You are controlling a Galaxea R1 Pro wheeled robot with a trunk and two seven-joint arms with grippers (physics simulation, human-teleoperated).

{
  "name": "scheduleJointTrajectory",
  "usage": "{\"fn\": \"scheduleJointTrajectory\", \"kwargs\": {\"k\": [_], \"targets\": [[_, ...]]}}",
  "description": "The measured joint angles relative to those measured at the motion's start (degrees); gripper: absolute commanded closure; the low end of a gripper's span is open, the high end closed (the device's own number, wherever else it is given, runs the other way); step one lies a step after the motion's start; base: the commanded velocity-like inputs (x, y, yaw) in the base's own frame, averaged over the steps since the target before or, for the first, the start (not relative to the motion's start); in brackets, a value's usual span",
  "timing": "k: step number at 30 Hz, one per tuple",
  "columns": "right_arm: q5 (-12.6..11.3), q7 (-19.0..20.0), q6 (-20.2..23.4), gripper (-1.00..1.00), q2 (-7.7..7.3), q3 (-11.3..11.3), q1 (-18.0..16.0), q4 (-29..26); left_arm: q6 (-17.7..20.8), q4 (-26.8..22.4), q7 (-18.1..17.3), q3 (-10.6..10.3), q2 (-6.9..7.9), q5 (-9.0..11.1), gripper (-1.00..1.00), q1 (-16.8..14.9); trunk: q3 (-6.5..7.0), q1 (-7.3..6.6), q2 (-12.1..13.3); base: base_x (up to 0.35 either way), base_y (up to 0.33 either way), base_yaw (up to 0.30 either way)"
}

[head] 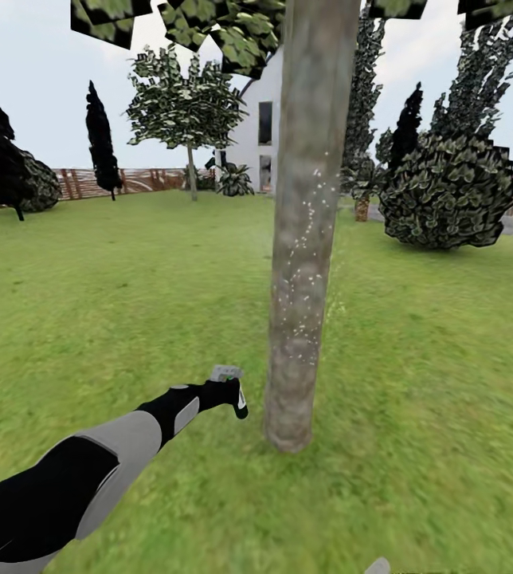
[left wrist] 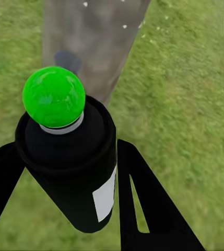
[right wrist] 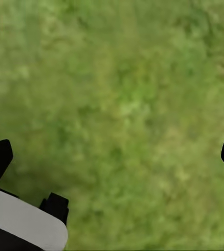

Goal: In the garden, pick up the pesticide atomizer on the floor and spray pesticide onto both trees until each tree trunk is fully covered.

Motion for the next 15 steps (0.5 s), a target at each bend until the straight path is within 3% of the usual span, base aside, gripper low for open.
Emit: {"fn": "scheduleJointTrajectory", "kwargs": {"k": [7, 15], "targets": [[0.0, 0.0, 0.0, -1.0, 0.0, 0.0, 0.0, 0.0, 0.0, 0.0, 0.0, 0.0, 0.0, 0.0, 1.0, 0.0, 0.24, 0.0, 0.0, 0.091, 0.35, -0.271], [0.0, 0.0, 0.1, -1.0, 0.0, 0.0, 0.0, 0.0, 0.1, 0.0, 0.0, 0.0, 0.0, 0.0, 1.0, 0.0, 0.31, 0.0, 0.0, 0.009, 0.35, -0.055]]}}
